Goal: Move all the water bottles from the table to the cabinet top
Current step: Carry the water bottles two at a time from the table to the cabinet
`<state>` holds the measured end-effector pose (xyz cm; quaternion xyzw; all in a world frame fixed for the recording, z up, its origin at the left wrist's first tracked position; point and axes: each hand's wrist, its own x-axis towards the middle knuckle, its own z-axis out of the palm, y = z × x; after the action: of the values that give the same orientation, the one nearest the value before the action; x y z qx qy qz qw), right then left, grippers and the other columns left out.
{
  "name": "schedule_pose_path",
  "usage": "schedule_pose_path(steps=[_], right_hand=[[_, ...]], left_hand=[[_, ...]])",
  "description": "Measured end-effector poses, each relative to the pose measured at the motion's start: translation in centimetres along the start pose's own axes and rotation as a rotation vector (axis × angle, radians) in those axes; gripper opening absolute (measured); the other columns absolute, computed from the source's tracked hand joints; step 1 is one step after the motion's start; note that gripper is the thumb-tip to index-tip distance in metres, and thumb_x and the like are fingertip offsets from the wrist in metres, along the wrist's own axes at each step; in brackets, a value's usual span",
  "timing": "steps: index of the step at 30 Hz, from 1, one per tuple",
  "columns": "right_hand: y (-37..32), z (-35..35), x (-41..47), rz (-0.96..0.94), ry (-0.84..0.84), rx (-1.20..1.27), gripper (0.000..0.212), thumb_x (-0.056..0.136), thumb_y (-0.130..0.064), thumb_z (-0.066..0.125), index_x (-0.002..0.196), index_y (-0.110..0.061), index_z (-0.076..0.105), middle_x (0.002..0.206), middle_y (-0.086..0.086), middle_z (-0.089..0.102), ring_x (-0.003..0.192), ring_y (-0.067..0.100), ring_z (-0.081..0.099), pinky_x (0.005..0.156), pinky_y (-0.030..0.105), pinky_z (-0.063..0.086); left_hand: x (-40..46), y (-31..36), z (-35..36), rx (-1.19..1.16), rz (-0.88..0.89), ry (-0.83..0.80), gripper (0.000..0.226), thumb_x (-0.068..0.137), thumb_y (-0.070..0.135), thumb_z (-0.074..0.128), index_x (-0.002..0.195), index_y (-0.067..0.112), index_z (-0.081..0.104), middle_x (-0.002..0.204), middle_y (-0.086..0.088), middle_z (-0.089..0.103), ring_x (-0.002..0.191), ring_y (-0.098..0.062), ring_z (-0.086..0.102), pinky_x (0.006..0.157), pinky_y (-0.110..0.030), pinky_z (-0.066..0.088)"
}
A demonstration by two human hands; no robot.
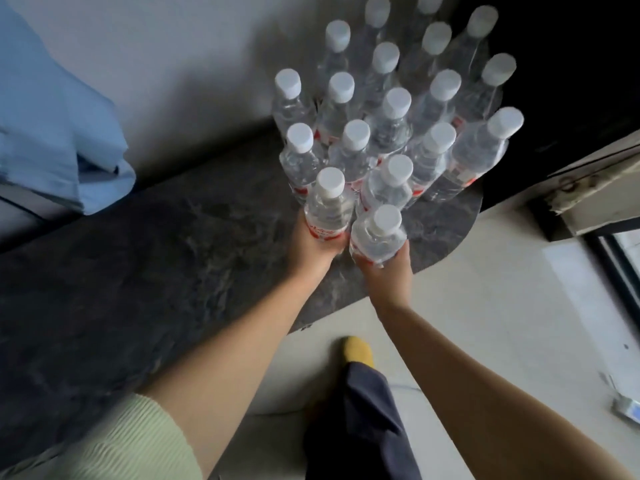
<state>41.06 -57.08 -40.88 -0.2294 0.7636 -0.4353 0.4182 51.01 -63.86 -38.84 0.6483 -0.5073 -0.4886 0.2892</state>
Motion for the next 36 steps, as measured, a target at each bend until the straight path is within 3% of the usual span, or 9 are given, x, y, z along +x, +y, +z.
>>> schedule_pose_path(steps=[4, 8, 13, 16, 19, 21, 24, 27, 36], right_hand=[[1.0, 1.5, 0.3, -0.016, 0.047, 0.037, 0.064, 0.070, -0.033, 0.081, 0.122, -0.037, 0.044, 0.126, -0.007, 0.058, 0.113, 0.011, 0.055, 0.094, 0.028, 0.046], [1.8, 2.1, 0.8, -0.014, 0.048, 0.054, 0.068, 0.076, -0.024, 0.079, 0.123, -0.042, 0.034, 0.125, -0.010, 0.055, 0.109, 0.004, 0.054, 0.076, 0.000, 0.041], [2.3, 1.9, 1.2, -0.006, -0.004, 0.030, 0.067, 0.077, -0.024, 0.078, 0.126, -0.032, 0.033, 0.120, -0.011, 0.052, 0.103, 0.000, 0.053, 0.068, -0.008, 0.038], [2.0, 1.8, 1.5, -0.024, -0.021, -0.028, 0.063, 0.076, -0.023, 0.079, 0.123, -0.030, 0.037, 0.114, -0.015, 0.053, 0.102, -0.001, 0.055, 0.077, 0.001, 0.044], [1.2, 1.2, 1.7, -0.011, -0.089, -0.090, 0.070, 0.073, -0.016, 0.079, 0.133, -0.013, 0.042, 0.130, 0.006, 0.054, 0.121, 0.021, 0.054, 0.101, 0.039, 0.048], [0.8, 0.7, 1.3, -0.004, -0.125, -0.140, 0.081, 0.070, -0.014, 0.081, 0.138, -0.011, 0.038, 0.137, 0.012, 0.049, 0.130, 0.029, 0.046, 0.107, 0.048, 0.041], [-0.5, -1.0, -1.0, 0.034, -0.092, -0.207, 0.100, 0.070, -0.023, 0.084, 0.148, -0.015, 0.022, 0.149, 0.011, 0.035, 0.139, 0.025, 0.033, 0.115, 0.043, 0.032], [-2.5, -3.6, -4.1, -0.015, -0.079, -0.257, 0.103, 0.072, -0.026, 0.083, 0.150, -0.015, 0.017, 0.153, 0.008, 0.029, 0.142, 0.023, 0.028, 0.117, 0.038, 0.028], [-11.4, -10.4, -14.3, -0.190, -0.190, -0.563, 0.073, 0.082, -0.028, 0.075, 0.143, -0.014, 0.038, 0.145, 0.012, 0.043, 0.132, 0.028, 0.042, 0.109, 0.038, 0.039]], left_hand=[[2.1, -1.0, 0.3, -0.013, 0.099, 0.003, 0.061, 0.069, 0.005, 0.083, 0.122, 0.002, 0.055, 0.125, -0.012, 0.062, 0.120, -0.023, 0.058, 0.103, -0.024, 0.042], [2.3, -1.7, 1.2, -0.113, 0.124, -0.012, 0.071, 0.070, 0.000, 0.081, 0.131, -0.002, 0.045, 0.136, -0.016, 0.054, 0.129, -0.025, 0.051, 0.111, -0.033, 0.039], [2.2, -1.2, 0.8, -0.182, 0.111, -0.137, 0.072, 0.076, -0.002, 0.075, 0.129, 0.024, 0.035, 0.133, 0.001, 0.047, 0.129, -0.016, 0.046, 0.110, -0.026, 0.038], [2.3, -0.7, 0.1, -0.126, 0.096, -0.207, 0.069, 0.077, 0.004, 0.076, 0.131, 0.023, 0.036, 0.136, 0.001, 0.049, 0.130, -0.017, 0.046, 0.108, -0.021, 0.036], [1.6, -0.5, -0.8, -0.056, 0.007, -0.247, 0.083, 0.078, 0.011, 0.076, 0.145, 0.022, 0.027, 0.147, 0.001, 0.042, 0.136, -0.010, 0.038, 0.111, -0.025, 0.031], [0.9, -0.6, -1.5, -0.027, -0.048, -0.240, 0.092, 0.078, 0.010, 0.076, 0.150, 0.021, 0.019, 0.153, 0.000, 0.034, 0.138, -0.007, 0.031, 0.113, -0.026, 0.028], [-0.8, -0.1, -3.1, 0.070, -0.103, -0.227, 0.095, 0.080, 0.010, 0.074, 0.152, 0.021, 0.013, 0.157, -0.010, 0.024, 0.143, -0.020, 0.029, 0.117, -0.038, 0.029], [-3.3, 1.6, -5.3, 0.149, -0.121, -0.232, 0.092, 0.083, 0.012, 0.071, 0.152, 0.028, 0.011, 0.155, -0.013, 0.022, 0.140, -0.025, 0.033, 0.106, -0.032, 0.036], [-13.9, 9.3, -12.9, 0.310, 0.036, -0.272, 0.059, 0.090, 0.013, 0.062, 0.142, 0.017, 0.035, 0.126, -0.013, 0.052, 0.105, -0.015, 0.051, 0.084, -0.025, 0.040]])
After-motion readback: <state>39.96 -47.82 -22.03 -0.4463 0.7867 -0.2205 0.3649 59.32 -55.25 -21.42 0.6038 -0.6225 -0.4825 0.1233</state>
